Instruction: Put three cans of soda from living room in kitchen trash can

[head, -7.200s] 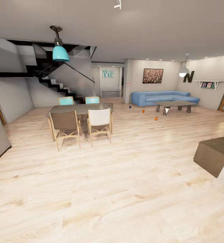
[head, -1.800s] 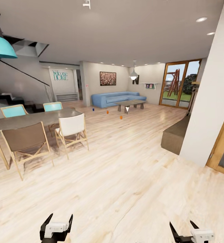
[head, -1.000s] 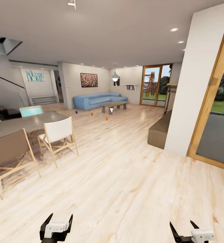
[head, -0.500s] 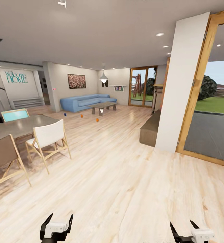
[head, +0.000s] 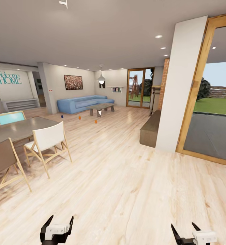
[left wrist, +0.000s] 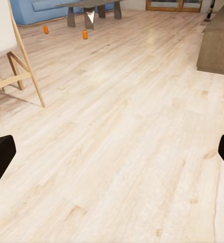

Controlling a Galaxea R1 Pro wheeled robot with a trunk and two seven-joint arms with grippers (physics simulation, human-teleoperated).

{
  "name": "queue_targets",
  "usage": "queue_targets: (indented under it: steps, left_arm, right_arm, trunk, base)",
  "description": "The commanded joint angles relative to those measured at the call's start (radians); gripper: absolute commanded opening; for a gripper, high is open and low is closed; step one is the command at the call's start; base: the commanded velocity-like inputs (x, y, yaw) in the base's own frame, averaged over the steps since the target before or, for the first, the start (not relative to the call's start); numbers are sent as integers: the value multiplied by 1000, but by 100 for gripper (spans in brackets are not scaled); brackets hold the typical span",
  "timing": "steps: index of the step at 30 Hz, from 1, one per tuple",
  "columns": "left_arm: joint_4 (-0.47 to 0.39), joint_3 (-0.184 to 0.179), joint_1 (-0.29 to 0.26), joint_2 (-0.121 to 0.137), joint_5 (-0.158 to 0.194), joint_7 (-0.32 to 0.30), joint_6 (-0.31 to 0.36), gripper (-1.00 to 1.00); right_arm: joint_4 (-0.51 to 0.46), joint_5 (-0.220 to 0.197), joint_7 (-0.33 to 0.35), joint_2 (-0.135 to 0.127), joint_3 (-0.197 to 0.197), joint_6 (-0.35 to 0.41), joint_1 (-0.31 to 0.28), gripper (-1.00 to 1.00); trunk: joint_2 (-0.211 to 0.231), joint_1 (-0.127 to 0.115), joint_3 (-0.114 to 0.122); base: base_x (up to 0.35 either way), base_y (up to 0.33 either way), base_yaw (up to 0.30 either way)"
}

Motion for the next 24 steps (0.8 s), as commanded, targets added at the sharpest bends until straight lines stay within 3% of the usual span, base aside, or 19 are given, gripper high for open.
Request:
queue_targets:
  steps: [1, 9, 24]
  left_arm:
    - [0, 0, 0, 0, 0, 0, 0, 100]
    - [0, 0, 0, 0, -1, 0, 0, 100]
    - [0, 0, 0, 0, -1, 0, 0, 100]
  right_arm:
    - [0, 0, 0, 0, 0, 0, 0, 100]
    - [0, 0, -6, 1, 4, 1, 0, 100]
    - [4, 2, -12, 2, 8, 1, 0, 100]
  trunk:
    - [0, 0, 0]
    - [0, 0, 1]
    - [0, 0, 14]
  base:
    - [0, 41, -3]
    - [0, 16, 55]
    - [0, 1, 205]
